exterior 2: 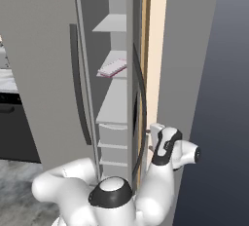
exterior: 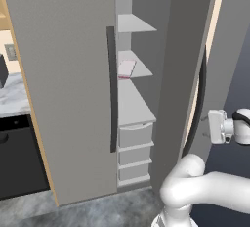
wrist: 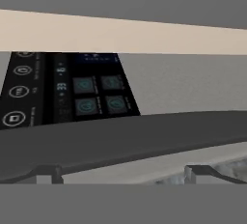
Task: The ice cube tray has been filled with water. Take the tray and place it in the freezer to make ice. Close the freezer door after placing the tray.
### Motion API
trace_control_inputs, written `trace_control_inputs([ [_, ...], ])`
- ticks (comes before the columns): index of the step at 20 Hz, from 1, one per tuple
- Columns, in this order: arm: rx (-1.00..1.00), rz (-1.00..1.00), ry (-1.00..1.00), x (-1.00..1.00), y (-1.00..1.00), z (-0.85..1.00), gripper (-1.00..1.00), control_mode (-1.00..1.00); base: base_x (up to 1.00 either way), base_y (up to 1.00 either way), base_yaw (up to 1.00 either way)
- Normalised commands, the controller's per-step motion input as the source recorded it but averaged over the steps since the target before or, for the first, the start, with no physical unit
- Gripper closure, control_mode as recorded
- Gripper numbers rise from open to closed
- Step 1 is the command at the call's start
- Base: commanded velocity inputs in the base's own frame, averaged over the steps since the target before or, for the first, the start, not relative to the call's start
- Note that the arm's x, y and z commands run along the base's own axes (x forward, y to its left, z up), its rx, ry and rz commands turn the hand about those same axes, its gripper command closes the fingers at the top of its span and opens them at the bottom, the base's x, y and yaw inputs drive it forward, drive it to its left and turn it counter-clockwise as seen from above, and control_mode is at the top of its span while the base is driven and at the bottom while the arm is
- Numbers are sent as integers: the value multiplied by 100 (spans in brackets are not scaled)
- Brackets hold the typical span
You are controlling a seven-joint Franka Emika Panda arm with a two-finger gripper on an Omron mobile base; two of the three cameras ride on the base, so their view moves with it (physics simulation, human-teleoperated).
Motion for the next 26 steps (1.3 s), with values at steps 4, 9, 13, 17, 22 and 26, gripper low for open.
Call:
trace_control_inputs([
  [4, 0, 0, 2, 25, 0, -8, -100, -100, 0, 0, 0],
  [9, 0, 0, 2, 27, 0, -8, -100, -100, 0, 0, 0],
  [13, 0, 0, 3, 30, 0, -7, -100, -100, 0, 0, 0],
  [17, 0, 0, 5, 40, 1, -9, -100, -100, 0, 0, 0],
  [22, 0, 0, 7, 35, 15, -11, -100, -100, 0, 0, 0],
  [26, 0, 5, 3, 4, 34, -12, -100, -100, 0, 0, 0],
])
